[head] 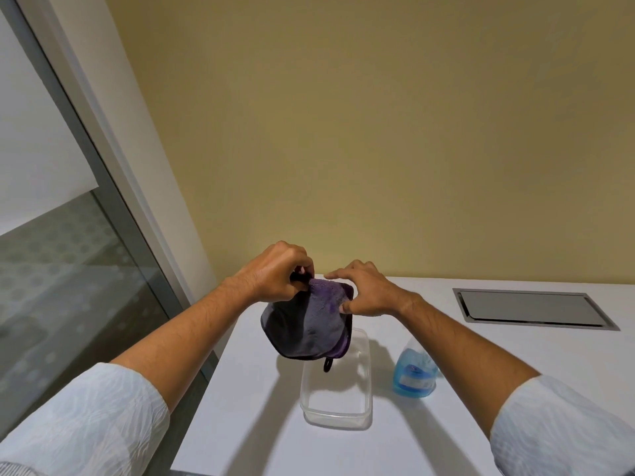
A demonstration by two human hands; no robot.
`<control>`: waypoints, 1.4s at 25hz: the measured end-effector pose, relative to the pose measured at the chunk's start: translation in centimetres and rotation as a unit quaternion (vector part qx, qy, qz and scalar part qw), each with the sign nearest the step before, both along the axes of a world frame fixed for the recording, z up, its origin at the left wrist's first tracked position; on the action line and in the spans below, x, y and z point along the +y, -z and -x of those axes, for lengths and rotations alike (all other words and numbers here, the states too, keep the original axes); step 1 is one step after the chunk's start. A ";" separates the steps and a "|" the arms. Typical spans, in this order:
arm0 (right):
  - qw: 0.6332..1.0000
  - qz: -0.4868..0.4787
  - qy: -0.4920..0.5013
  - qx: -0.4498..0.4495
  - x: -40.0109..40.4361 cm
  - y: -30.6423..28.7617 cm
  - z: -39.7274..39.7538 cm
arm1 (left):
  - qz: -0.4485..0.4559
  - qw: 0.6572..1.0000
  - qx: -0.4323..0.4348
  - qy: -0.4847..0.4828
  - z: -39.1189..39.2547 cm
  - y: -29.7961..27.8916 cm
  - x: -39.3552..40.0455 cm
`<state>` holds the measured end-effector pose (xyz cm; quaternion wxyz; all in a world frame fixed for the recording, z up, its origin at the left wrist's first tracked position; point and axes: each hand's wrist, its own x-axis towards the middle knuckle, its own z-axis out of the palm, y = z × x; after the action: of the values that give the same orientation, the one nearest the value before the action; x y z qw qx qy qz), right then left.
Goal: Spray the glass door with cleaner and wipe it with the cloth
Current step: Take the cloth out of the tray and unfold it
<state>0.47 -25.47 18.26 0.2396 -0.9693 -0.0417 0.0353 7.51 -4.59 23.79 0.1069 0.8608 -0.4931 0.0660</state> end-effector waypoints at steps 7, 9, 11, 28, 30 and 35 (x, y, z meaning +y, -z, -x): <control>1.000 -0.021 -0.006 -0.020 0.2 -1.6 -0.8 | 0.041 0.999 0.026 -0.023 -0.2 0.2 1.5; 0.999 -0.035 -0.002 -0.024 -0.4 -2.2 -1.0 | 0.051 0.997 0.029 -0.045 -0.6 0.3 2.1; 0.999 -0.046 0.000 -0.026 -0.7 -2.9 -1.2 | 0.054 0.996 0.037 -0.066 -0.9 0.5 2.5; 0.998 0.013 0.029 -0.058 1.5 -6.4 -3.4 | 0.050 0.980 0.123 -0.151 -4.0 0.4 6.0; 0.998 0.022 0.035 -0.046 2.2 -6.7 -3.8 | 0.041 0.979 0.124 -0.159 -4.5 0.1 6.4; 0.998 0.039 0.049 0.013 3.2 -7.7 -4.7 | 0.029 0.974 0.154 -0.166 -5.6 -0.5 7.4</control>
<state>5.17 -22.24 25.95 0.2031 -0.9784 0.0106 0.0376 13.13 2.80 24.33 0.1942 0.9271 -0.3185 -0.0362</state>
